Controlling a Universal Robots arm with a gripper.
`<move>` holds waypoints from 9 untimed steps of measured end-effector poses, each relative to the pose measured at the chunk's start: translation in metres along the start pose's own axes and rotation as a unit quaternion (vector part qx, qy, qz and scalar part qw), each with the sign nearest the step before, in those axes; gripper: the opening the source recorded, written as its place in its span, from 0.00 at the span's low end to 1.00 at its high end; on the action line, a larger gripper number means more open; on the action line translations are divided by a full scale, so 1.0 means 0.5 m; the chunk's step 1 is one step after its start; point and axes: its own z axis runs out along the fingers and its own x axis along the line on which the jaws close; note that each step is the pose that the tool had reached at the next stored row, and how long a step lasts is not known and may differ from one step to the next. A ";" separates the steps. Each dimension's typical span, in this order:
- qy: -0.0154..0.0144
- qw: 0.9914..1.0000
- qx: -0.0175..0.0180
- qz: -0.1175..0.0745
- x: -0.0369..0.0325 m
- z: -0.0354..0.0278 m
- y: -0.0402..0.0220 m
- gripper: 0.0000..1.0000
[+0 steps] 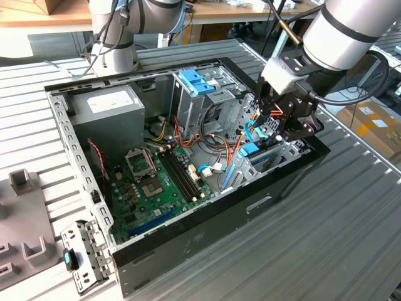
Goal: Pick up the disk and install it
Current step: 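Insert the first disk wire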
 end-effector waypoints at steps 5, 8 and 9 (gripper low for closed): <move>0.017 1.000 0.000 0.000 -0.003 0.000 -0.001 0.47; 0.025 1.000 0.000 0.000 -0.006 0.001 -0.001 0.47; 0.026 1.000 0.000 0.000 -0.007 0.001 -0.002 0.47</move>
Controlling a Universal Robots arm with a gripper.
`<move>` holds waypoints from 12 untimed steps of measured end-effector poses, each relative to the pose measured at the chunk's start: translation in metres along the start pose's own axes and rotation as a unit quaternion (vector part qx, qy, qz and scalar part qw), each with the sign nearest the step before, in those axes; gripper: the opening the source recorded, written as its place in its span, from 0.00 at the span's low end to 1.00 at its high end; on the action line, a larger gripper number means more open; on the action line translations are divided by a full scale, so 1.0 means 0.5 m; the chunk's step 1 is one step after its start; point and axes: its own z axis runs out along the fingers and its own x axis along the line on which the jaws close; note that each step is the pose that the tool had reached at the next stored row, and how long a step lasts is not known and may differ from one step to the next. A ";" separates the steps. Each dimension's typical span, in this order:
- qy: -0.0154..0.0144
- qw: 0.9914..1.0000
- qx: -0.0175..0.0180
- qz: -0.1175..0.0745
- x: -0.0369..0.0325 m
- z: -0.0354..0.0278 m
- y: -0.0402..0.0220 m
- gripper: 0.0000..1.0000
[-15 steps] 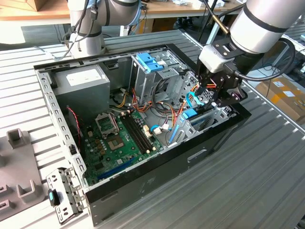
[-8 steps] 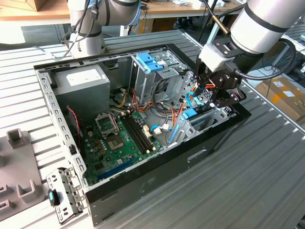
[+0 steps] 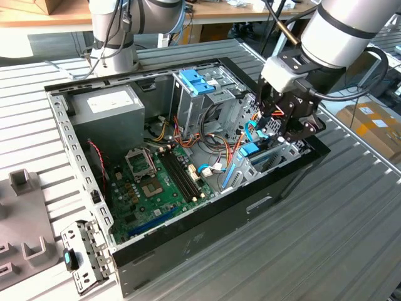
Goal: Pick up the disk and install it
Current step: 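Insert the first disk wire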
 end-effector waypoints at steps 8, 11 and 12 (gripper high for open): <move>0.015 1.000 0.000 0.000 -0.031 0.005 -0.025 0.47; 0.017 1.000 -0.001 0.000 -0.034 0.007 -0.033 0.47; 0.018 1.000 -0.001 0.000 -0.034 0.008 -0.036 0.47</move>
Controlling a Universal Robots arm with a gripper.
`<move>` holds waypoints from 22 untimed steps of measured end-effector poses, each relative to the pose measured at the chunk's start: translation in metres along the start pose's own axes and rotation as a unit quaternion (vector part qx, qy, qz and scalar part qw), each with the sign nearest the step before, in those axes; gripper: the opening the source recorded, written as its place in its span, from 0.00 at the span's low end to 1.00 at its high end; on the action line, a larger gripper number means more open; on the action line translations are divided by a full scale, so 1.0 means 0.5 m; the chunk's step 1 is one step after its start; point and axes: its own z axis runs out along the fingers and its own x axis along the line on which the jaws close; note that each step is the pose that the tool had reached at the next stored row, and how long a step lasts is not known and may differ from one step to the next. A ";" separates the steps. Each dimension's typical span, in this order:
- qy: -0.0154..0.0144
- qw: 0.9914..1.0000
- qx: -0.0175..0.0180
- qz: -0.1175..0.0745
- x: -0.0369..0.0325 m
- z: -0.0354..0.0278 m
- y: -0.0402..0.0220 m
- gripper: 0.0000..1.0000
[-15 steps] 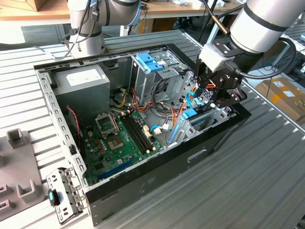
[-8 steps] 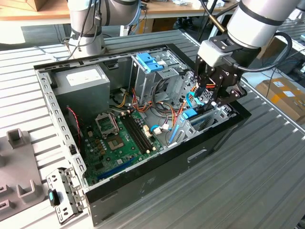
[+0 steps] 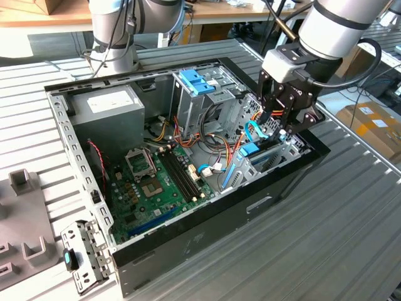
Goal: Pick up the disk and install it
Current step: 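Insert the first disk wire, then insert the second disk wire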
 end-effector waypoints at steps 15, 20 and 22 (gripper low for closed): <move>0.000 1.000 0.000 0.000 0.000 0.001 -0.004 0.47; 0.000 1.000 0.002 0.000 0.000 0.001 -0.002 0.47; 0.000 1.000 0.002 0.000 0.000 0.001 -0.002 0.47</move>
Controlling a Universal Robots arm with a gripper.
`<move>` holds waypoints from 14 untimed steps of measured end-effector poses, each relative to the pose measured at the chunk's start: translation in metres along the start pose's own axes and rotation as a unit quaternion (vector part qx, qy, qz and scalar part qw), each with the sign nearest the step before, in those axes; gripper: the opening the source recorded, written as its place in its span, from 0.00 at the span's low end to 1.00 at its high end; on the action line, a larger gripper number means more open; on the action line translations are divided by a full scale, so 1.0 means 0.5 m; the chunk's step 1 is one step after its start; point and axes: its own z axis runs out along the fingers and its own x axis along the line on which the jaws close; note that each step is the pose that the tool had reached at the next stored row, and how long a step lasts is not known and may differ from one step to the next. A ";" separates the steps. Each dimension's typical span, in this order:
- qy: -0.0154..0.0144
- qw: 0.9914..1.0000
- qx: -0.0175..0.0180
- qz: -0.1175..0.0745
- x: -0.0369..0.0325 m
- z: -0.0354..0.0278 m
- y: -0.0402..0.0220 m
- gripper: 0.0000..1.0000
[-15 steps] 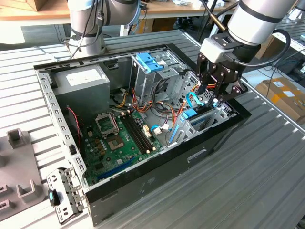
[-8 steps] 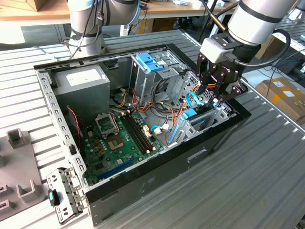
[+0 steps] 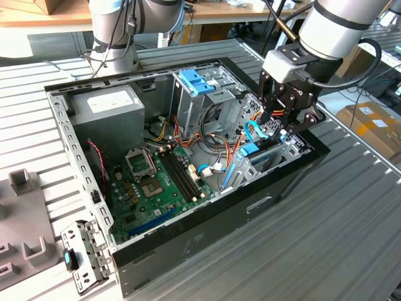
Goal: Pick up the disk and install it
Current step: 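Insert the second disk wire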
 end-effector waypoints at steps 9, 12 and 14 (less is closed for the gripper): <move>0.000 1.000 0.000 0.000 0.000 0.000 -0.001 0.47; 0.000 1.000 0.000 0.000 0.000 -0.004 -0.001 0.47; 0.000 1.000 0.000 0.000 -0.001 -0.006 -0.001 0.47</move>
